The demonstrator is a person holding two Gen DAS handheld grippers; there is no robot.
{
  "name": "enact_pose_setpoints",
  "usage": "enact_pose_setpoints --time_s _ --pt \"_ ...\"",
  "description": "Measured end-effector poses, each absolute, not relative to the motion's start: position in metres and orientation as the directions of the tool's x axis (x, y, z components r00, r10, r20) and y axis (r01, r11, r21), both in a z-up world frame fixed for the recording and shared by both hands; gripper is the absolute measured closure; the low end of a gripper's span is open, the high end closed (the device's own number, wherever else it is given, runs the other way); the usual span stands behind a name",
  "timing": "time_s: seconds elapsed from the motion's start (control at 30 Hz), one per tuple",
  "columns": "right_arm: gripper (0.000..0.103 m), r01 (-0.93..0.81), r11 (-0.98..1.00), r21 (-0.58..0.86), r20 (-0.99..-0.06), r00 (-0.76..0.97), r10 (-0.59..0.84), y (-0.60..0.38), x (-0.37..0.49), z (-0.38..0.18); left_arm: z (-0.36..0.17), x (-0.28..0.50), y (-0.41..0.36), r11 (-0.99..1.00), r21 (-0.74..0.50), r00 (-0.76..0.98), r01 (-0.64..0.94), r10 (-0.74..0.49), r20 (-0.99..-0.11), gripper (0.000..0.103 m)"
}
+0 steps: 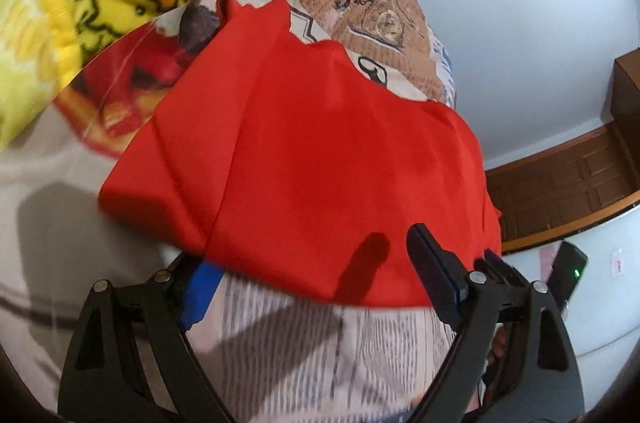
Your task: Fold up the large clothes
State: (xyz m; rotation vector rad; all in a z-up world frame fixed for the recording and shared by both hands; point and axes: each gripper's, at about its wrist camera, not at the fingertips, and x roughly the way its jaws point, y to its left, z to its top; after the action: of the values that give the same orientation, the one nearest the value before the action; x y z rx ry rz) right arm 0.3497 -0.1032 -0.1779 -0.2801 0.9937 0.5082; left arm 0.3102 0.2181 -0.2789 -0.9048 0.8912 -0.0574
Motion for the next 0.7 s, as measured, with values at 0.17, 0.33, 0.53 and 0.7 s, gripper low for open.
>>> enact_pose_setpoints --time_s 0.17,0.33,0.53,0.7 --pt "0.019 -0.527 0.850 0.010 -0.853 0.439 0.282 -0.102 0.348 -0.180 -0.294 0.338 0.228 0.597 -0.731 0.672 -0.330 -0.395 -0.627 0.016" --pt "0.018 -0.528 0.849 0.010 -0.853 0.438 0.282 -0.103 0.348 -0.180 -0.319 0.357 0.251 0.442 -0.807 0.696 -0.392 -0.431 -0.574 0.040" --pt "0.018 -0.540 0.842 0.004 -0.858 0.431 0.281 -0.098 0.348 -0.183 -0.335 0.371 0.264 0.369 -0.813 0.712 -0.451 -0.400 -0.577 0.072" --pt "0.018 -0.545 0.838 -0.028 -0.859 0.442 0.258 -0.094 0.345 -0.180 -0.320 0.364 0.266 0.391 -0.801 0.738 -0.454 -0.339 -0.584 0.094"
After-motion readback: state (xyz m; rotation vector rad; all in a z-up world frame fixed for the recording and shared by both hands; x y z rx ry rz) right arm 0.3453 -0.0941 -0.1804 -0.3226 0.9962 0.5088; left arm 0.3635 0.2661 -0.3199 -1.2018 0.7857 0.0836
